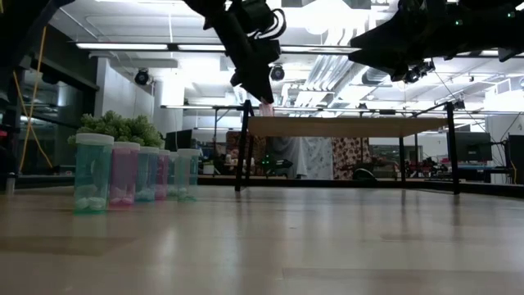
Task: Pick and place medicine bottles onto shelf by color
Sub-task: Put the transparent orange medicine bottle on the shelf, then put the transparent green medicine bottle on the shelf
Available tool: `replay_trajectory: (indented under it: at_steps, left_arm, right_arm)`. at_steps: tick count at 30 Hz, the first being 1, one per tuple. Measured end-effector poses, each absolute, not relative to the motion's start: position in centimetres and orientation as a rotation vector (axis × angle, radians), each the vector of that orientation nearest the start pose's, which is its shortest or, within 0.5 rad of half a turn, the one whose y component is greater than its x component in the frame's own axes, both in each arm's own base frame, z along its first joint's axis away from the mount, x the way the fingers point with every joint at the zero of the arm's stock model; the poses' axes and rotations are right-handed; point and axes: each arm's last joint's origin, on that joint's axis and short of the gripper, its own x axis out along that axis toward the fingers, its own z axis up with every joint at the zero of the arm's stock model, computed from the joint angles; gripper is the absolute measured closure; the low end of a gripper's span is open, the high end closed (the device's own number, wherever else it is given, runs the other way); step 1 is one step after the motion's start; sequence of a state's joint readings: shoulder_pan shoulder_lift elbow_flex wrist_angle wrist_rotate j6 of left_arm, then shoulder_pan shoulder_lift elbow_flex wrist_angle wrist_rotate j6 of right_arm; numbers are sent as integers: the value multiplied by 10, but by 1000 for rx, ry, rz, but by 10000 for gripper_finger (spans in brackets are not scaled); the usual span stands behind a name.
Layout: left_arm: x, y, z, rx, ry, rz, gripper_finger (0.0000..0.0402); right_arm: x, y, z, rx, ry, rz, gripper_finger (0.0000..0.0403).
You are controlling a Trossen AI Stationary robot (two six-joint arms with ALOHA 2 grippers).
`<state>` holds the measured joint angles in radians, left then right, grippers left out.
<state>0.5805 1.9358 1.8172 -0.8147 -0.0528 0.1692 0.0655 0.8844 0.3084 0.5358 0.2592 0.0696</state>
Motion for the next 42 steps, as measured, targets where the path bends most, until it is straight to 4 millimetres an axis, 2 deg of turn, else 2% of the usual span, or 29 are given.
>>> replay_trajectory:
  at_steps: [16, 32, 38, 42]
  left_arm:
    - [351, 233, 304, -71, 967, 517, 278]
    - [350, 233, 303, -59, 981, 538, 177]
    - [342, 228, 322, -46, 935, 549, 159]
    - [332, 221, 341, -35, 885, 559, 160]
  right_arm:
    - [187, 5, 221, 62, 32, -195, 214]
    - [187, 5, 221, 60, 33, -195, 214]
    - [187, 5, 221, 60, 33, -195, 214]
    - [187, 5, 221, 56, 33, -195, 214]
